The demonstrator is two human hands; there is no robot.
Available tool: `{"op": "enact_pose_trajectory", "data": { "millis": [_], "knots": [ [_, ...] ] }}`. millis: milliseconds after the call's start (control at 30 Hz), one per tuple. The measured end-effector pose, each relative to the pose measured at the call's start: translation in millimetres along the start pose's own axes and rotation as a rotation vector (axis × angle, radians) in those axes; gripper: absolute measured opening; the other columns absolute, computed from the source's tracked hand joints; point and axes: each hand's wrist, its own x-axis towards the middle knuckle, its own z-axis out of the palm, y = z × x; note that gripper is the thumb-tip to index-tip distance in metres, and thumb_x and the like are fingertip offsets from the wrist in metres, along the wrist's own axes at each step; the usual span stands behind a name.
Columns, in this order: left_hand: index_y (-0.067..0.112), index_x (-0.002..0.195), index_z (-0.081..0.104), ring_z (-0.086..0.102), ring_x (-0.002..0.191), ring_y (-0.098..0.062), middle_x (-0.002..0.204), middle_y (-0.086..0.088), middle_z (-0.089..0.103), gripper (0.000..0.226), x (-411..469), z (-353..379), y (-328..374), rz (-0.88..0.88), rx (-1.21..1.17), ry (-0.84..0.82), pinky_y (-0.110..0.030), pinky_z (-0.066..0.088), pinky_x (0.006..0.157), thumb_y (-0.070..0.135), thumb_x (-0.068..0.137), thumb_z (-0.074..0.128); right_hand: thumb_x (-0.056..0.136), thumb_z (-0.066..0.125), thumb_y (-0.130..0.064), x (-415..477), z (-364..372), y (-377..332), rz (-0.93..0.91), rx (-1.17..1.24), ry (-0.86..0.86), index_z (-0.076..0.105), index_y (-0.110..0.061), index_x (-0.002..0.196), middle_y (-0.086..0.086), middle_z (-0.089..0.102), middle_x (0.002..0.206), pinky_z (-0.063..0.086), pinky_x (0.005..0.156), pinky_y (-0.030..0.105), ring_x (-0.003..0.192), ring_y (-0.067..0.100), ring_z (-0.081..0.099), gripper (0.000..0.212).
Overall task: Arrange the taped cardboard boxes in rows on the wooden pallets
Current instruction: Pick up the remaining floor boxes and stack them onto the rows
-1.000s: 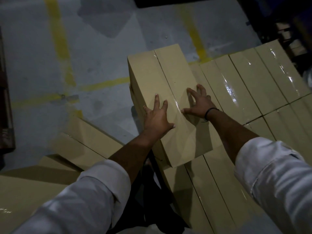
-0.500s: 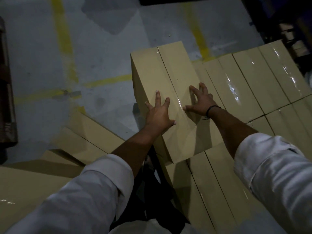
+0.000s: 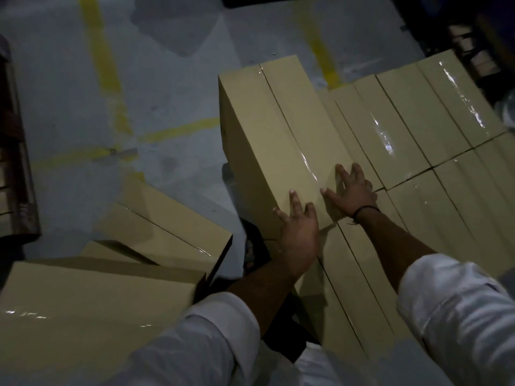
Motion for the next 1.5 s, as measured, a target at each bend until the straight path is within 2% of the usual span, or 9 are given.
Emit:
{"op": "enact_pose_trajectory", "data": {
  "millis": [100,200,333,433,533,667,800,1167,1500],
  "knots": [
    [0.023,0.163,0.012,-0.006,0.146,-0.064,0.167,-0.009,-0.027,0.086,-5,6,-2,0.016,0.014,0.022,-0.057,0.053,0.101,-0.005,0.096,0.057,0.086,0.062,-0.071,-12,6,13,0.031,0.021,-0.016,0.013,-0.047,0.158,-0.005,-0.005,0.17,0.026,0.114,0.069,0.149,0.044,0.017,0.09],
    [0.023,0.163,0.013,-0.006,0.147,-0.063,0.167,-0.008,-0.028,0.084,-3,4,-5,0.031,0.034,0.016,-0.054,0.056,0.097,-0.01,0.096,0.051,0.088,0.06,-0.068,-16,7,15,0.041,0.017,-0.032,0.013,-0.046,0.159,-0.003,-0.005,0.17,0.029,0.113,0.068,0.15,0.044,0.013,0.088],
    [0.024,0.162,0.017,-0.001,0.149,-0.061,0.168,-0.007,-0.025,0.082,-4,2,-20,0.058,0.026,-0.01,-0.055,0.047,0.108,0.007,0.098,0.063,0.093,0.059,-0.06,-25,6,2,0.048,-0.049,-0.008,0.022,-0.038,0.158,0.002,0.005,0.17,0.027,0.114,0.064,0.148,0.043,0.019,0.078],
    [0.023,0.163,0.018,0.002,0.152,-0.053,0.169,-0.008,-0.02,0.082,-21,-9,-39,0.053,-0.014,0.02,-0.055,0.037,0.116,0.016,0.098,0.067,0.094,0.06,-0.052,-39,12,-17,-0.033,-0.043,0.071,0.032,-0.032,0.156,0.006,0.014,0.168,0.025,0.116,0.062,0.147,0.04,0.022,0.072],
    [0.023,0.162,0.023,0.009,0.153,-0.049,0.171,-0.01,-0.012,0.074,-48,-22,-67,0.033,-0.033,0.132,-0.052,0.033,0.117,0.021,0.1,0.063,0.094,0.06,-0.048,-60,22,-47,-0.137,-0.024,0.12,0.037,-0.03,0.154,0.008,0.019,0.167,0.026,0.116,0.058,0.147,0.037,0.024,0.067],
    [0.023,0.159,0.029,0.03,0.147,-0.046,0.172,-0.012,-0.001,0.07,-86,-36,-97,-0.03,0.054,0.259,-0.052,0.044,0.106,0.037,0.098,0.06,0.097,0.055,-0.049,-100,35,-86,-0.237,-0.014,0.13,0.039,-0.031,0.153,0.006,0.022,0.166,0.025,0.117,0.054,0.147,0.034,0.024,0.061],
    [0.024,0.156,0.034,0.044,0.136,-0.041,0.171,-0.012,0.008,0.067,-127,-51,-113,-0.07,0.096,0.355,-0.048,0.05,0.098,0.04,0.097,0.063,0.097,0.055,-0.051,-140,40,-115,-0.347,-0.033,0.114,0.039,-0.029,0.154,0.005,0.023,0.166,0.026,0.117,0.053,0.148,0.032,0.024,0.064],
    [0.022,0.157,0.035,0.05,0.134,-0.039,0.17,-0.012,0.015,0.068,-219,-70,-128,-0.257,0.07,0.535,-0.047,0.049,0.101,0.043,0.098,0.062,0.098,0.056,-0.047,-215,38,-144,-0.612,-0.033,0.09,0.037,-0.025,0.155,0.009,0.023,0.166,0.027,0.117,0.049,0.147,0.033,0.026,0.064],
    [0.022,0.158,0.035,0.05,0.138,-0.033,0.17,-0.007,0.019,0.071,-297,-6,-115,-0.446,-0.045,0.575,-0.044,0.05,0.102,0.044,0.097,0.063,0.1,0.053,-0.048,-278,59,-123,-0.801,-0.061,-0.056,0.034,-0.028,0.156,0.005,0.024,0.166,0.024,0.119,0.054,0.15,0.033,0.023,0.062]
  ]
}}
